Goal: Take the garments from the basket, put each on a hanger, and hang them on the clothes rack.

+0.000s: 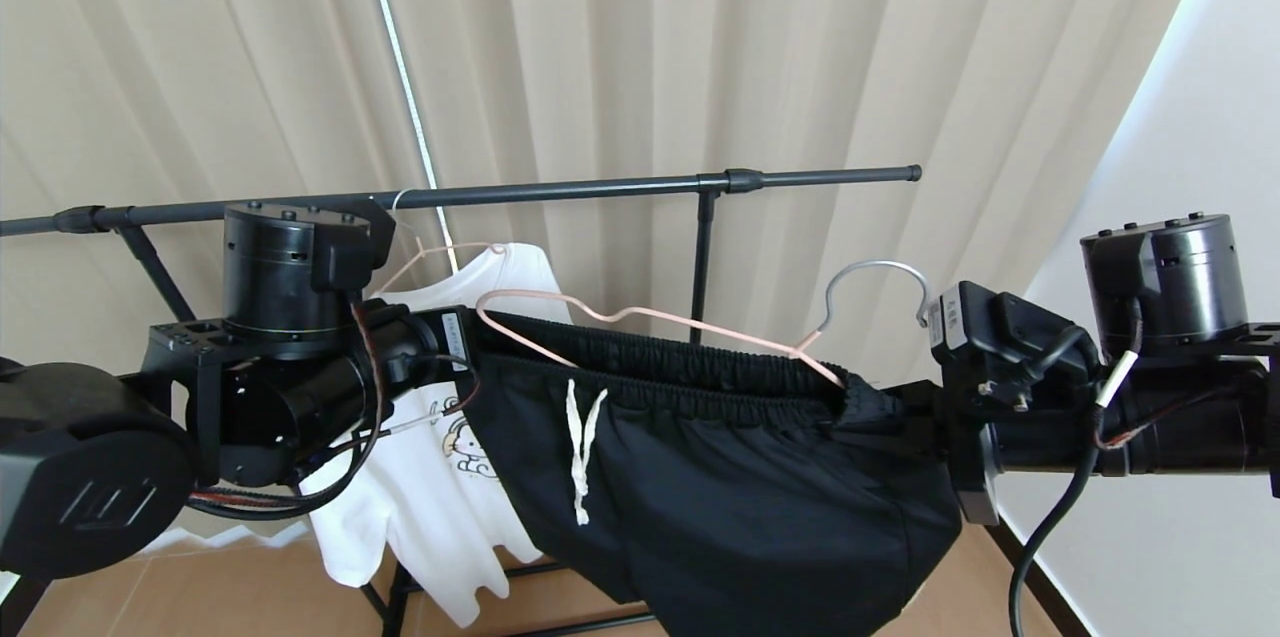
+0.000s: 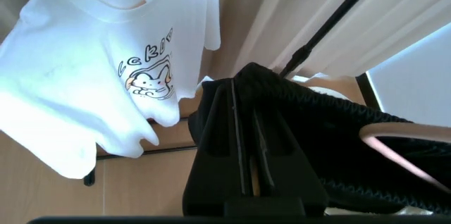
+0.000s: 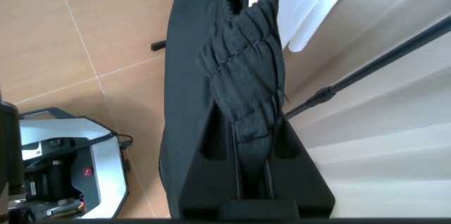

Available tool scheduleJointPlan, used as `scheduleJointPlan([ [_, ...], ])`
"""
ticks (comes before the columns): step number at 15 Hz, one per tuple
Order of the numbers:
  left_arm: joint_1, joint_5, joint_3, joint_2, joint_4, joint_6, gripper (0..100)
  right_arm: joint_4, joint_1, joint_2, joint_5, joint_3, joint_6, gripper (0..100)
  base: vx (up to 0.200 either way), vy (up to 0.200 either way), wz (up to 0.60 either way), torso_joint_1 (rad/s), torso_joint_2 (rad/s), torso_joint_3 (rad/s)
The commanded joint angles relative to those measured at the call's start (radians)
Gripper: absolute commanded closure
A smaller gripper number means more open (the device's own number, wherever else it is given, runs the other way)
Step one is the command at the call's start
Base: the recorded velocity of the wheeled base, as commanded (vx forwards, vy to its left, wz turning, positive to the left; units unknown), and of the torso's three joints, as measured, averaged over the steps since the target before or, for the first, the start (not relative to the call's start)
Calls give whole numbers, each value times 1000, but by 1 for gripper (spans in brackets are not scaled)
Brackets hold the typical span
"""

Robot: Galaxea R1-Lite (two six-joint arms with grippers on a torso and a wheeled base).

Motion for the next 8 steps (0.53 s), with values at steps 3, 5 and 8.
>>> scheduleJointPlan([
  [3, 3, 3, -15, -17, 3, 45, 100, -1, 2, 28, -7, 2, -5, 100, 0, 0, 0, 0, 0, 0],
  [5, 7, 5, -31, -18, 9, 63, 100, -1, 2, 37, -7, 12, -31, 100, 0, 0, 0, 0, 0, 0],
  [8, 10, 5, -37, -23, 9, 94, 100, -1, 2, 71, -13, 14, -48, 100, 0, 0, 0, 0, 0, 0],
])
